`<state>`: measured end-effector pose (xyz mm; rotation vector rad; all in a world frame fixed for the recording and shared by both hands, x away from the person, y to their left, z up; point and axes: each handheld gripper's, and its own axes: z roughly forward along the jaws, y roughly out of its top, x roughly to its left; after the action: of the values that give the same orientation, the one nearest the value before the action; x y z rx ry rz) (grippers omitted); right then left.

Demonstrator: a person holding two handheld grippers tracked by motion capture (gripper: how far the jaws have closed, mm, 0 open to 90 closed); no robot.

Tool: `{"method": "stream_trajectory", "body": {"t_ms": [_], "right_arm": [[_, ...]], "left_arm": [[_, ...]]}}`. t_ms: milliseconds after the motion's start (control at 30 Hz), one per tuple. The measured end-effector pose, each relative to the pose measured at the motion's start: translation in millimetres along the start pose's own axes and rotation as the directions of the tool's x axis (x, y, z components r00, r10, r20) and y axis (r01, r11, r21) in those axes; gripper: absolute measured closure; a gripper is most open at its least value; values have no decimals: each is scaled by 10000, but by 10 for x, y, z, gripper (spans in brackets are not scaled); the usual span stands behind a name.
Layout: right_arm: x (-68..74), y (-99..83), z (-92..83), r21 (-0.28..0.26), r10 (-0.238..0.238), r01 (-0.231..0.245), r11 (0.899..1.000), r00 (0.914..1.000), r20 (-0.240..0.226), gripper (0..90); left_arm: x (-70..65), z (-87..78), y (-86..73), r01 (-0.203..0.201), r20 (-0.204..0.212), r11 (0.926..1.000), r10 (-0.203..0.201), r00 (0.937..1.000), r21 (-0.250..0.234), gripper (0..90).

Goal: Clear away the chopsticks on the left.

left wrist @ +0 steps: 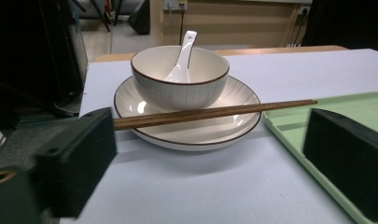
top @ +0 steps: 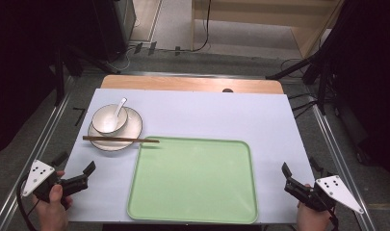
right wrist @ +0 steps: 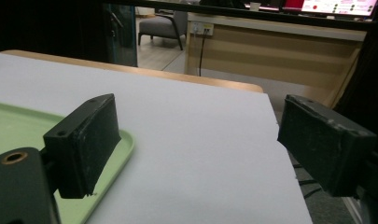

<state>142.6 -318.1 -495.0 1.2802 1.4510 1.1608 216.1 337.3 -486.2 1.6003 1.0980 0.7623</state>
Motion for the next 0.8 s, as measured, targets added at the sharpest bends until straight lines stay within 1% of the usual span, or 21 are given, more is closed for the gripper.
{"method": "stream_trajectory", "body": {"t_ms": [67, 100, 133, 167, 200, 233, 267, 300, 333, 367, 400, 433, 467, 500, 567, 600, 633, 667, 700, 733, 800], "right_arm": [[-8, -6, 6, 12, 65, -65, 10000, 9999, -83, 130], [-11, -8, 6, 6, 132, -132, 9999, 9998, -130, 130], [-16, -10, 4, -14, 172, -173, 9998, 9997, -200, 130], [-13, -10, 0, -18, 221, -222, 9998, 9995, -205, 130], [-12, -8, -2, -40, 150, -151, 9999, 9997, -210, 130], [-5, -4, -8, -49, 134, -135, 9999, 9997, -186, 130], [1, 0, -13, -109, 79, -81, 9999, 9998, -186, 130], [7, 4, -20, -128, 64, -66, 9999, 9998, -191, 130], [9, 8, -21, -180, 20, -24, 9998, 9998, -206, 130], [13, 10, -22, -183, 42, -46, 9998, 9998, -214, 130], [13, 11, -19, -196, 45, -50, 9998, 9997, -254, 130], [17, 10, -16, -174, 83, -88, 9998, 9995, -304, 130], [19, 9, -11, -142, 53, -58, 9999, 9993, -365, 130], [27, 8, -4, -112, 23, -28, 9999, 9992, -395, 130], [38, 9, 4, -87, 20, -24, 10000, 9989, -459, 130], [43, 10, 11, -113, -9, 3, 9999, 9986, -520, 130], [53, 11, 17, -102, -18, 12, 9999, 9984, -570, 130], [59, 13, 22, -103, -35, 29, 9999, 9983, -587, 130], [69, 13, 25, -71, -29, 25, 10000, 9981, -608, 130], [73, 14, 30, -86, -81, 75, 9999, 9979, -645, 130], [87, 16, 32, -87, -93, 87, 9999, 9975, -704, 130]], "left_arm": [[-41, 17, 29, -49, -194, 9999, 51, 9998, 121, 160], [-41, 17, 29, -49, -194, 9999, 51, 9998, 121, 178], [-84, 38, 75, -2, -29, 9998, 3, 10000, 219, 200], [-115, 59, 105, 111, -28, 9995, -111, 9999, 284, 254], [-146, 88, 140, 153, -164, 9984, -144, 9998, 537, 301], [-146, 88, 140, 153, -164, 9984, -144, 9998, 537, 389], [-187, 160, 196, 260, 84, 9946, -270, 9996, 1002, 525], [-193, 207, 218, 362, 427, 9905, -422, 9982, 1326, 608], [-187, 258, 235, 438, 1029, 9850, -616, 9928, 1670, 696], [-181, 309, 246, 537, 1677, 9793, -873, 9820, 1953, 773], [-192, 357, 255, 550, 1918, 9750, -974, 9766, 2152, 838], [-216, 406, 269, 482, 1883, 9700, -948, 9775, 2382, 885], [-249, 468, 291, 288, 1867, 9643, -802, 9791, 2633, 900], [-274, 505, 306, 130, 1860, 9609, -668, 9803, 2767, 900], [-340, 611, 341, -317, 1953, 9501, -310, 9803, 3102, 900], [-340, 611, 341, -317, 1953, 9501, -310, 9803, 3102, 900], [-395, 720, 369, -591, 2017, 9411, -98, 9794, 3328, 900], [-395, 720, 369, -591, 2017, 9411, -98, 9794, 3328, 900], [-418, 825, 388, -676, 2092, 9333, -82, 9778, 3526, 900], [-423, 878, 393, -676, 2106, 9287, -115, 9775, 3645, 900], [-433, 972, 401, -808, 1965, 9197, 41, 9805, 3842, 900]]}}
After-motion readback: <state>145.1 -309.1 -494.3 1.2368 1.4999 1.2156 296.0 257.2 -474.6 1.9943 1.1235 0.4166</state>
